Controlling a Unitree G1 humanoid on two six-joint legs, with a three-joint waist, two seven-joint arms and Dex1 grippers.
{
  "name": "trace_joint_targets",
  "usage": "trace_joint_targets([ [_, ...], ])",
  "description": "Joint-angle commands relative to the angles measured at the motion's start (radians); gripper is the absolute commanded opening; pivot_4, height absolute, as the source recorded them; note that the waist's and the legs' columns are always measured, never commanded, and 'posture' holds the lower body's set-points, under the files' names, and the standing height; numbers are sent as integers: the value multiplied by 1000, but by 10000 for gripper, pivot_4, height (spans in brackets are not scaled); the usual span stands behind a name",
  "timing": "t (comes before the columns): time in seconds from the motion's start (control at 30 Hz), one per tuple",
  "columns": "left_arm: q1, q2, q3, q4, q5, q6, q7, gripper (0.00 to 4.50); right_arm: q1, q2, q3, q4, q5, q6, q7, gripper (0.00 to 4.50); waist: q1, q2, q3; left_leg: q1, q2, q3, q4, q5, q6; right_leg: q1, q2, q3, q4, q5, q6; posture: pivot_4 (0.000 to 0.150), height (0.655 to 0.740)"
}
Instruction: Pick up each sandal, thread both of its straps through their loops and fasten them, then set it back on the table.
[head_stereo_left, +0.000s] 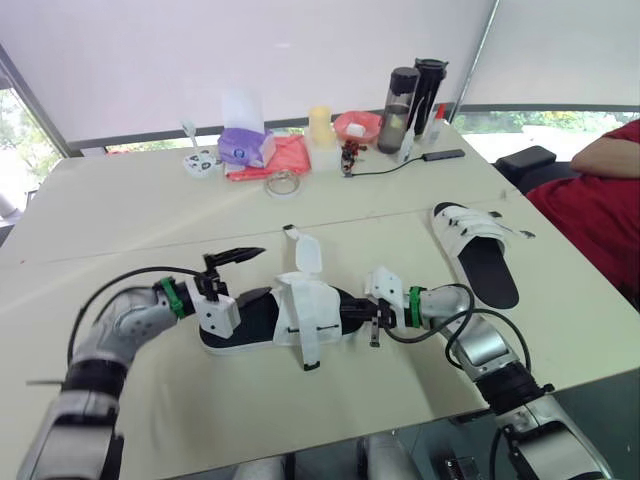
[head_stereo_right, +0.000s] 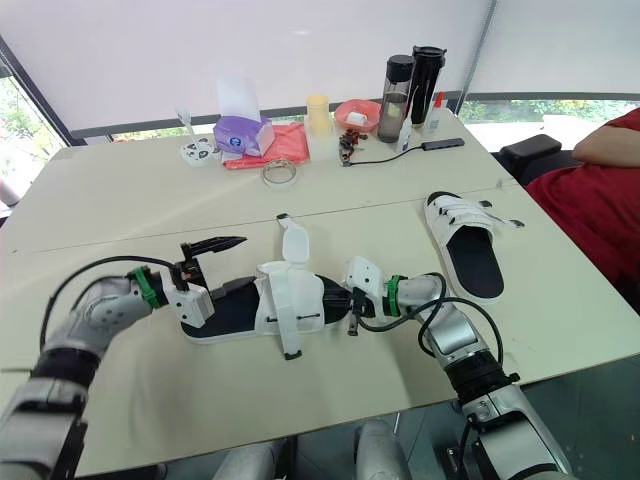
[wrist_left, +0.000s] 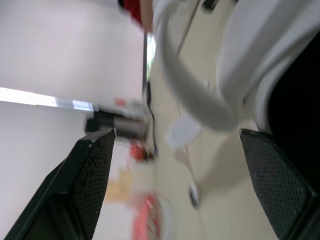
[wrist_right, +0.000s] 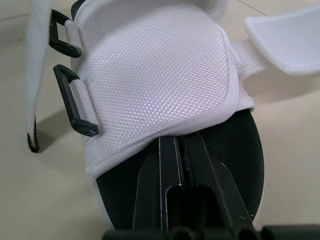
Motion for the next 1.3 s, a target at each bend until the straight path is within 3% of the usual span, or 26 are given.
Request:
trace_joint_targets([
  [0.03, 114, 16, 29, -373, -381, 552, -106, 40982, 13, 1, 27, 70, -52, 16, -13, 440, 3, -1, 0, 0, 0, -1, 0, 0, 0, 0, 0, 0, 0, -2, -3, 1500, 7400],
  [0.17, 219, 62, 89, -746, -751, 1126, -49, 40982, 22, -3, 34, 65, -49, 21, 3, 440, 5, -2, 0, 0, 1, -3, 0, -2, -3, 2, 1, 0, 0, -7, -5, 1500, 7400],
  [0.23, 251, 91, 141, -868, -908, 1301, -12, 40982, 28, -6, 39, 62, -48, 24, 12, 440, 4, -2, 0, 0, 2, -3, 0, -2, -3, 2, 0, 0, 0, -9, -5, 1500, 7400],
  [0.37, 306, 150, 237, -993, -1183, 1538, 4, 40982, 36, -9, 43, 60, -45, 31, 30, 440, 5, -2, -1, 1, 1, -3, -3, -1, -2, 1, 0, 0, 0, -11, -6, 1500, 7400],
  [0.5, 381, 211, 288, -1051, -1348, 1665, -37, 40982, 39, -10, 44, 64, -48, 30, 40, 440, 6, -2, -1, 1, 0, -3, -5, -1, -1, 1, 0, 0, -1, -11, -10, 1500, 7400],
  [0.67, 544, 286, 192, -1099, -1185, 1617, -212, 40982, 39, -13, 45, 70, -56, 29, 43, 440, 7, -2, -2, 1, 0, -1, -5, -3, -4, 1, -4, 0, -3, -12, -12, 1500, 7400],
  [0.9, 496, 201, 35, -1012, -1064, 1574, -258, 40982, 47, -15, 38, 61, -58, 34, 26, 440, 8, -3, -12, -2, 3, 0, -11, -3, -4, 2, -5, 1, -19, -12, -12, 1500, 7400],
  [1.3, 306, 76, -99, -911, -1000, 1616, -287, 40982, 54, -11, 41, 38, -57, 61, 18, 440, 15, -4, -14, -1, 3, 1, -16, -3, -4, -1, -3, -2, -17, -10, -16, 1500, 7400],
])
